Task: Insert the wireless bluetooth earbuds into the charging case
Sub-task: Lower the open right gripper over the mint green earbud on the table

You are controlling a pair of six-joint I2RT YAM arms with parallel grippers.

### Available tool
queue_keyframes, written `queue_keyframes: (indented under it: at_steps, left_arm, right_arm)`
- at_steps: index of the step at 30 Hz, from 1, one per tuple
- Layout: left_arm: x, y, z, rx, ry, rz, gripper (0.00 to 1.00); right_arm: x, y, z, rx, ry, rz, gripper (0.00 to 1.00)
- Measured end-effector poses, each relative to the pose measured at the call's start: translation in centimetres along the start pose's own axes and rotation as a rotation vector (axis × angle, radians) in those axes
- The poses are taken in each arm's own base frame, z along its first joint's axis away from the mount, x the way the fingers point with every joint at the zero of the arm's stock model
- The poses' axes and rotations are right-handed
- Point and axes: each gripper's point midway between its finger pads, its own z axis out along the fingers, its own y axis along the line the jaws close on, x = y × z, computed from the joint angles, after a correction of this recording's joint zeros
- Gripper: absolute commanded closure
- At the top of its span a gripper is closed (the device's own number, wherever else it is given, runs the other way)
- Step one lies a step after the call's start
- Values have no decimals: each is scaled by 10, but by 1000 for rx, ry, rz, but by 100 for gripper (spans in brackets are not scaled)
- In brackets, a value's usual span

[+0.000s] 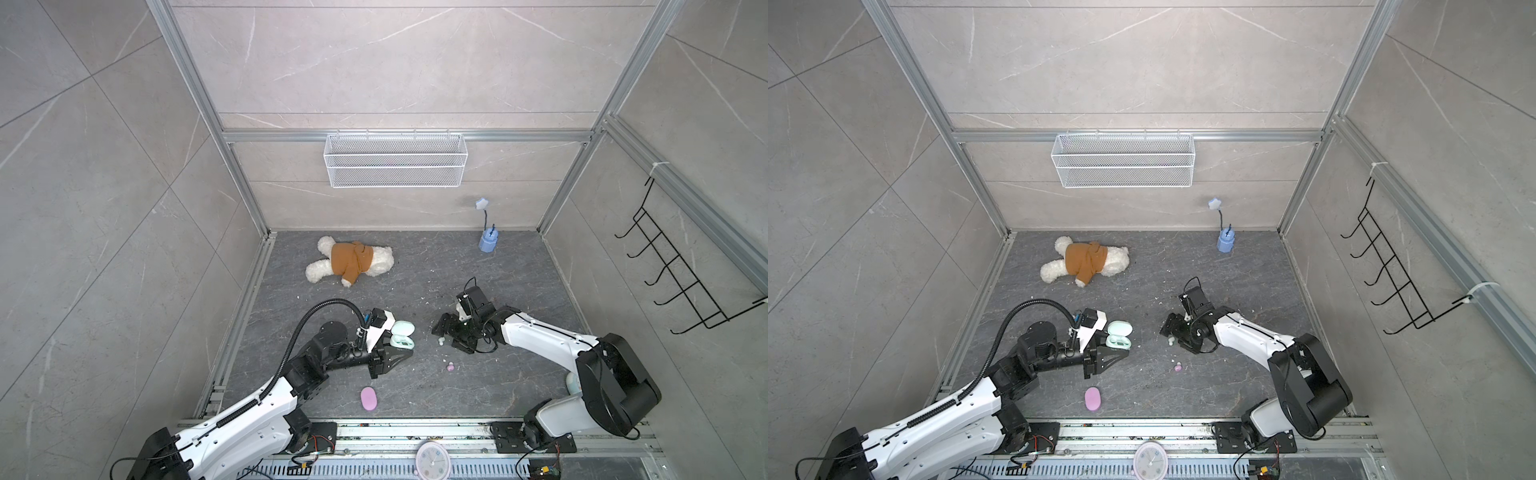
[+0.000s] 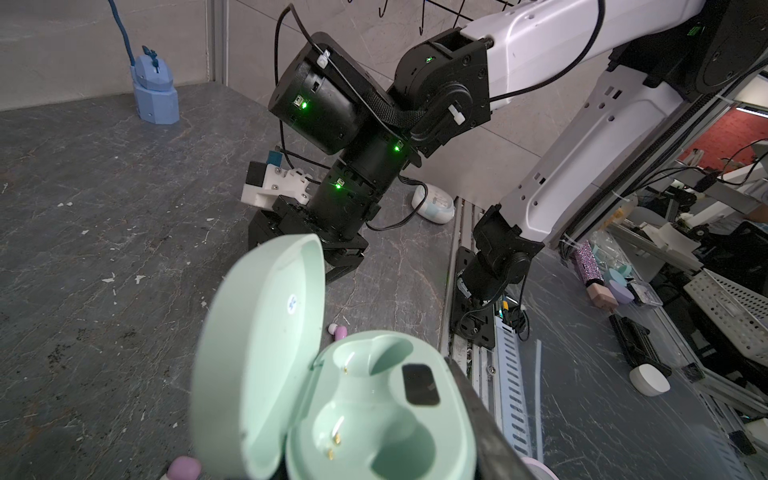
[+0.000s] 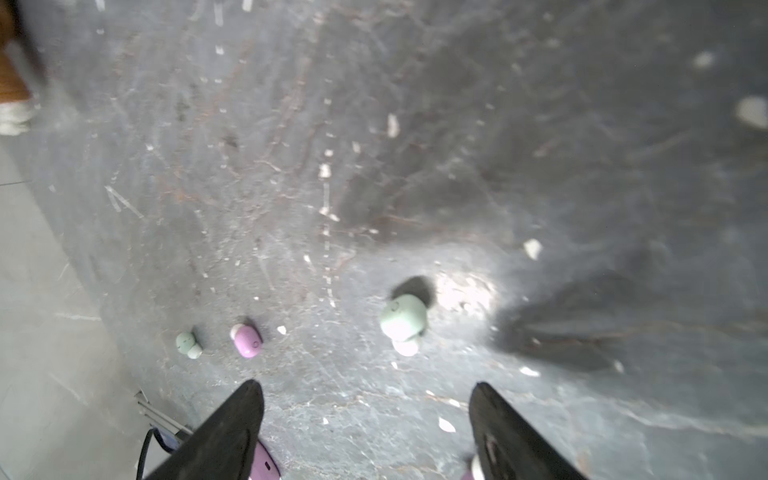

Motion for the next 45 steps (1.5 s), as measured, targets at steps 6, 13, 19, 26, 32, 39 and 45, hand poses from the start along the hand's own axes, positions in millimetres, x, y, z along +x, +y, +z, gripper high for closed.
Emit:
queue_keyframes:
  at_steps: [6, 13, 19, 26, 32, 39, 45]
  left_arm:
    - [-3, 0, -2, -6, -13, 7, 80]
    - [-8, -3, -5, -5, -31, 18, 80]
    - [-9, -2, -5, -14, -32, 18, 80]
    - [-8, 0, -5, -23, -29, 15, 80]
    - [-8, 0, -5, -23, -29, 15, 80]
    - [-8, 0, -5, -23, -29, 15, 80]
    - [-7, 0, -5, -23, -29, 15, 80]
  right_arm:
    - [-8, 2, 12, 38, 7, 18, 24]
    - [-20, 15, 26, 54, 20, -5, 32]
    - [-20, 18, 31, 74, 39, -17, 34]
    - [-21, 13, 23, 139, 47, -60, 38]
    - [-28, 12, 14, 210, 36, -134, 50]
    - [-23, 8, 13, 270, 50, -183, 64]
    - [-20, 2, 20, 301, 70, -191, 70]
